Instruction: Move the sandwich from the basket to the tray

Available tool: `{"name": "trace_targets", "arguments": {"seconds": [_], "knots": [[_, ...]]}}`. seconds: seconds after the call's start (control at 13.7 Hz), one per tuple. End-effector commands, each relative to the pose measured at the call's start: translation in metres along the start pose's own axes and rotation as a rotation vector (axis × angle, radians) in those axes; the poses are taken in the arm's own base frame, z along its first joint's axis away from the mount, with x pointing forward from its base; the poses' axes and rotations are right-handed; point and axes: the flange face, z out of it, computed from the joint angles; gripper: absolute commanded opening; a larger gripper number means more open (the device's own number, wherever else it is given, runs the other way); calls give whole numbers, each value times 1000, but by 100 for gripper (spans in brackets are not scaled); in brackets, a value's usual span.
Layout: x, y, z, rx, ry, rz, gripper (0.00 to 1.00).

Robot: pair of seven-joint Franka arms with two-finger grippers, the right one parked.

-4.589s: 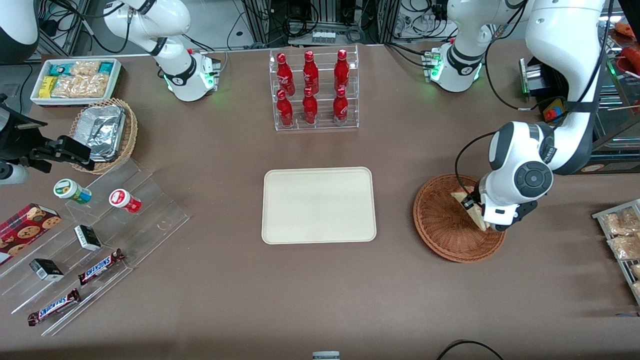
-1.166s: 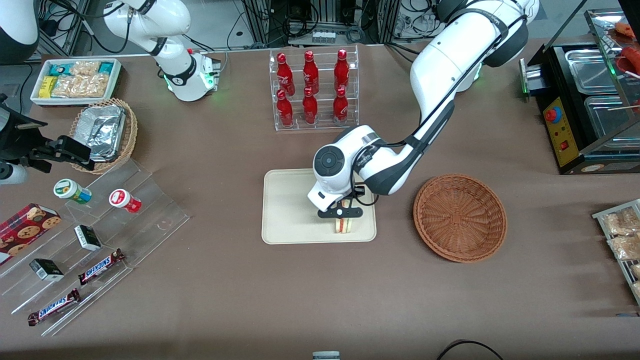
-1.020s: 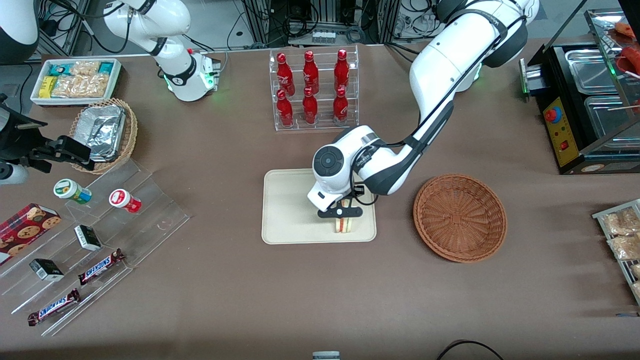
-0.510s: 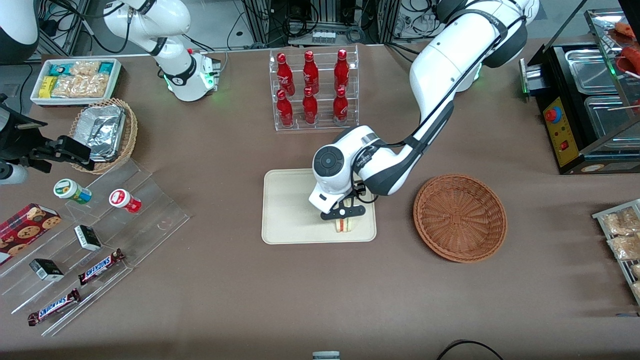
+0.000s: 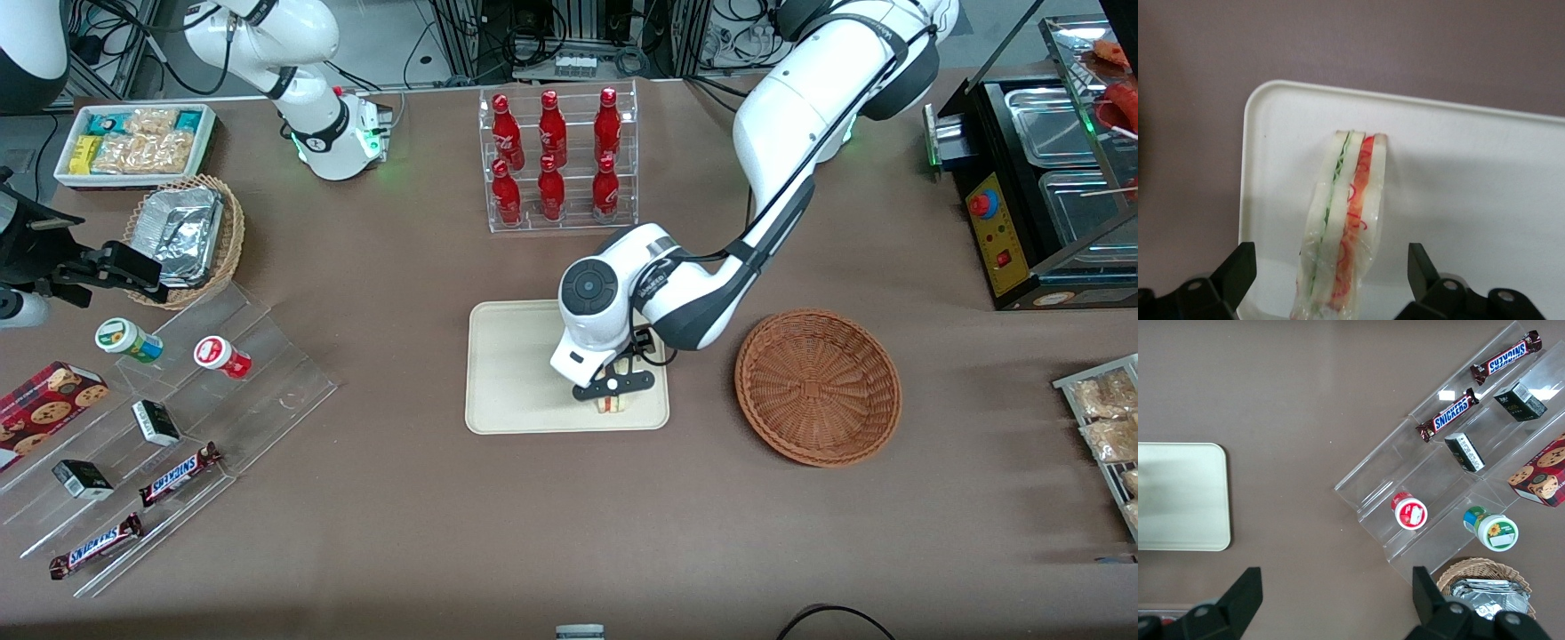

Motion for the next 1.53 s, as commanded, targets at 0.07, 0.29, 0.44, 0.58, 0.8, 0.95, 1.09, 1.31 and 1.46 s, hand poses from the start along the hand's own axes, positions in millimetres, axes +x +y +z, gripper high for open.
{"name": "trace_targets", "arguments": {"seconds": [0.07, 0.29, 0.44, 0.58, 0.8, 0.95, 1.09, 1.31, 1.46], "knots": [[3, -5, -33, 1, 43, -31, 100], [14, -23, -62, 12, 64, -45, 100], [13, -30, -95, 3, 99, -51, 100], [15, -45, -119, 26, 111, -64, 100], [47, -86, -150, 1, 129, -125, 100], [66, -123, -172, -18, 100, -131, 100], [78, -156, -186, -11, 72, -106, 100], [95, -205, -203, 16, 42, -102, 100], [100, -234, -215, 16, 16, -86, 100]]}}
